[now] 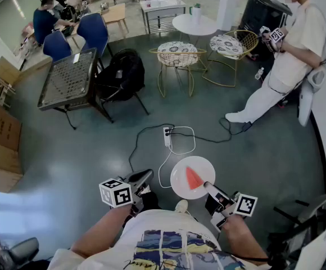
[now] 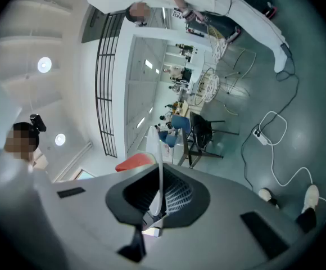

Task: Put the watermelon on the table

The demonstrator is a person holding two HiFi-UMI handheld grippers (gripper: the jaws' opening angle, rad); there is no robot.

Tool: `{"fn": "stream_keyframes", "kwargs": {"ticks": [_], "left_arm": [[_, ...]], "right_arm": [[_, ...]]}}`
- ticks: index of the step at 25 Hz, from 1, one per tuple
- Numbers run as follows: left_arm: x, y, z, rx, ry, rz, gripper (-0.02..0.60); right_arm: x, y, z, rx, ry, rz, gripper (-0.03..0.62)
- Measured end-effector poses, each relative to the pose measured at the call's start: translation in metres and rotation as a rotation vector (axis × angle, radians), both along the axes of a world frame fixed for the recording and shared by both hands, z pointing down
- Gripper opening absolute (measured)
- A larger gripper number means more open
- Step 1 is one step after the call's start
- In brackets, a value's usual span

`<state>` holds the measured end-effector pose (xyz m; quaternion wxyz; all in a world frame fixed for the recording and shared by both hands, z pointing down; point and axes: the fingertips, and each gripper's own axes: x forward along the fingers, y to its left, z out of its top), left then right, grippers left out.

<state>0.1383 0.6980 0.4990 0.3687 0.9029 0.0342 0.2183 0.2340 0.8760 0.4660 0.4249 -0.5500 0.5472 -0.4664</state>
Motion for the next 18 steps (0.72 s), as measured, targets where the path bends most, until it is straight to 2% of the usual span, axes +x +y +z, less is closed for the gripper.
{"fn": "stream_keyframes", "kwargs": {"ticks": [4,7,12,18], "left_arm": [[-0.023,-0.03,-0.011,0.046,0.015,-0.041,0.02],[-0.05,-0.051,-0.018,0.058,0.027,-0.118,0.02],[-0.088,-0.081,-0.022,0.06,0.036,-0.27,0.02],[-0.107,-0.127,-0.019,0.033,0.062,-0.349,0.018]], "right_arm": [[-0.016,-0.036,-0.002,0.018,-0.009,-0.057,0.015],[-0.029,-0.065,-0.002,0.038,-0.007,-0.137,0.015],[-0.039,-0.107,-0.003,0.048,-0.015,-0.265,0.015],[-0.049,-0.168,0.0,0.041,-0.02,-0.341,0.015]]}}
